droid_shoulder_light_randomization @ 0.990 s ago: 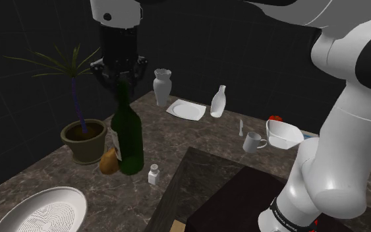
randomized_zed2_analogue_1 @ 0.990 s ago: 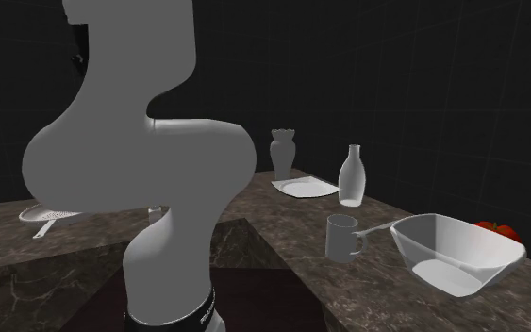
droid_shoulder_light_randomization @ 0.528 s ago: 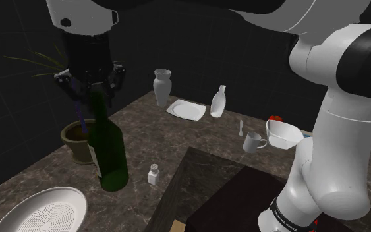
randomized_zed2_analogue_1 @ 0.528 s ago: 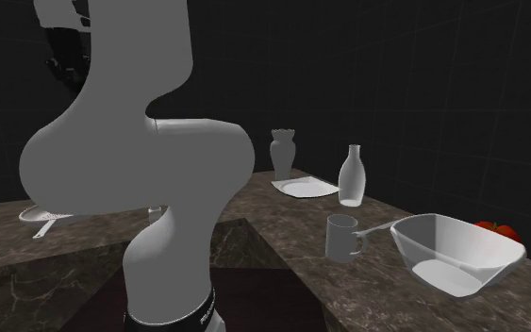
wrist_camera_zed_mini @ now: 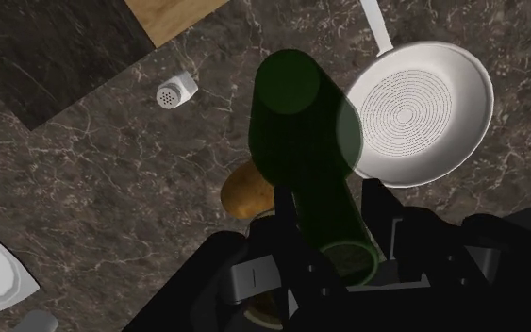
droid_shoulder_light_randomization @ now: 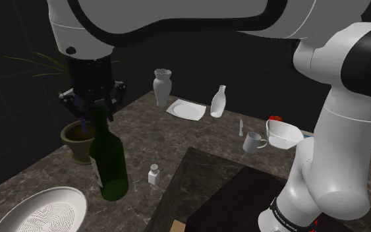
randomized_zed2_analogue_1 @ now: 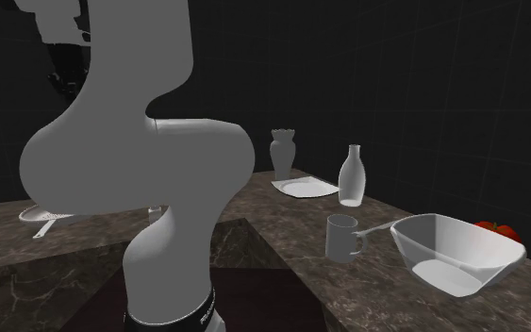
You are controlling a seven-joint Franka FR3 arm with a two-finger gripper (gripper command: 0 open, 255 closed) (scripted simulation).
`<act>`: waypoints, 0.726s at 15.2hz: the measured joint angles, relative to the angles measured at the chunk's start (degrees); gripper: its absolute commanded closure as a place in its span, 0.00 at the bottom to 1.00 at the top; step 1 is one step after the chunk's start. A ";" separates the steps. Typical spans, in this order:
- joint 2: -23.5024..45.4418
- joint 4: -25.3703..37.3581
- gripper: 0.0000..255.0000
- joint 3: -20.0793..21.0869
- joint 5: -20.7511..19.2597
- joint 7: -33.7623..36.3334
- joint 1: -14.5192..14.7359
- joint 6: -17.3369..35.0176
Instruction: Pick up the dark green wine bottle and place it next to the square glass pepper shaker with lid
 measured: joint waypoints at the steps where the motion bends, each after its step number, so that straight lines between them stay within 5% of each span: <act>1: -0.25 -1.18 1.00 -0.04 0.08 0.03 -0.12 0.95; 11: -0.59 -9.30 1.00 -0.27 -0.04 0.83 -0.56 8.71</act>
